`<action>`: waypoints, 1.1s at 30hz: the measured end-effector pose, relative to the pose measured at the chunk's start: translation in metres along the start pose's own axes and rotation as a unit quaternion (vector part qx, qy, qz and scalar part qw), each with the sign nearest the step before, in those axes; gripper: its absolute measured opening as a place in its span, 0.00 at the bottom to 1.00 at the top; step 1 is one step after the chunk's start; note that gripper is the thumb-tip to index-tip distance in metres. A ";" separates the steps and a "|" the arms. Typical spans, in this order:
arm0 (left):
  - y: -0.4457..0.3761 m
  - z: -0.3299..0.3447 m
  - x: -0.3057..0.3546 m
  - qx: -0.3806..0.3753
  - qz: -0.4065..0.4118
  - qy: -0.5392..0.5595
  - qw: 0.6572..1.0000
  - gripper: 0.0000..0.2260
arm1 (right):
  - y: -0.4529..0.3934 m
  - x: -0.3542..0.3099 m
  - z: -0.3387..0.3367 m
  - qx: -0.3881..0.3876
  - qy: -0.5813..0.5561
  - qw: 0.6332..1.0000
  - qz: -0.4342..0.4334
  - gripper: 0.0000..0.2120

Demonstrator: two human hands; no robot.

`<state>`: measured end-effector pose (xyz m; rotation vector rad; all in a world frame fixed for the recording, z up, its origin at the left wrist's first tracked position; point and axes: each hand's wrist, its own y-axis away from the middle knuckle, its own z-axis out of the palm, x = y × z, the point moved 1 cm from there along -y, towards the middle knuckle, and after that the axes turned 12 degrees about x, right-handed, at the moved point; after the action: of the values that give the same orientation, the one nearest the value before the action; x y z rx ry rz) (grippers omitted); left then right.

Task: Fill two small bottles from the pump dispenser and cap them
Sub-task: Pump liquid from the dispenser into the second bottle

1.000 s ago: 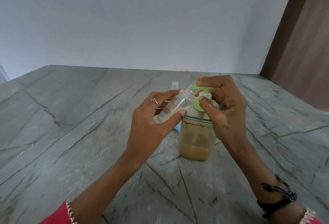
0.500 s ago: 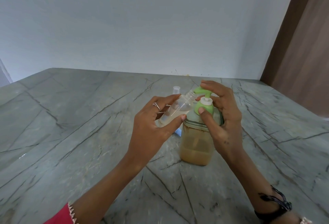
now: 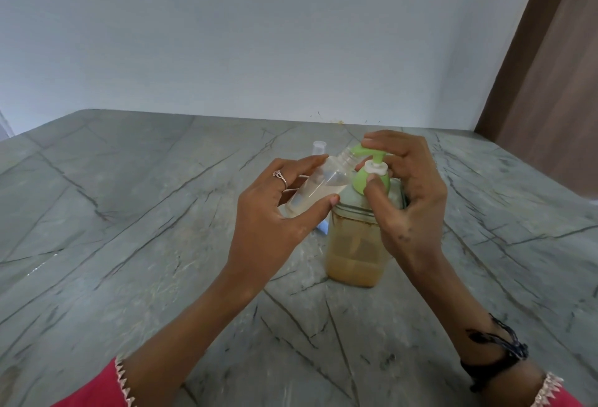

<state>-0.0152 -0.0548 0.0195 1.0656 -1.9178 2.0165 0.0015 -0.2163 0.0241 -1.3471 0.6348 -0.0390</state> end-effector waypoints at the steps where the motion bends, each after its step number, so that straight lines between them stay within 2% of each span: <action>1: 0.000 0.000 0.000 -0.002 0.001 -0.001 1.000 0.20 | 0.000 0.000 0.000 0.002 0.003 1.000 -0.001 0.12; 11: -0.001 -0.002 -0.001 -0.009 -0.001 -0.007 1.000 0.20 | -0.002 -0.002 0.000 0.004 0.013 1.000 -0.004 0.11; 20: -0.001 -0.001 -0.002 -0.005 -0.007 -0.007 1.000 0.20 | 0.004 -0.001 -0.002 -0.023 -0.018 0.999 0.024 0.18; 24: -0.001 -0.001 -0.001 -0.007 -0.017 0.009 1.000 0.20 | 0.007 -0.001 -0.004 -0.049 0.001 0.999 0.002 0.21; 33: 0.000 0.000 0.003 0.004 -0.007 0.009 1.000 0.20 | 0.005 0.000 -0.001 -0.019 0.024 0.999 -0.018 0.22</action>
<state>-0.0177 -0.0557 0.0216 1.0559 -1.8909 2.0204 -0.0005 -0.2160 0.0195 -1.3974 0.6552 -0.0892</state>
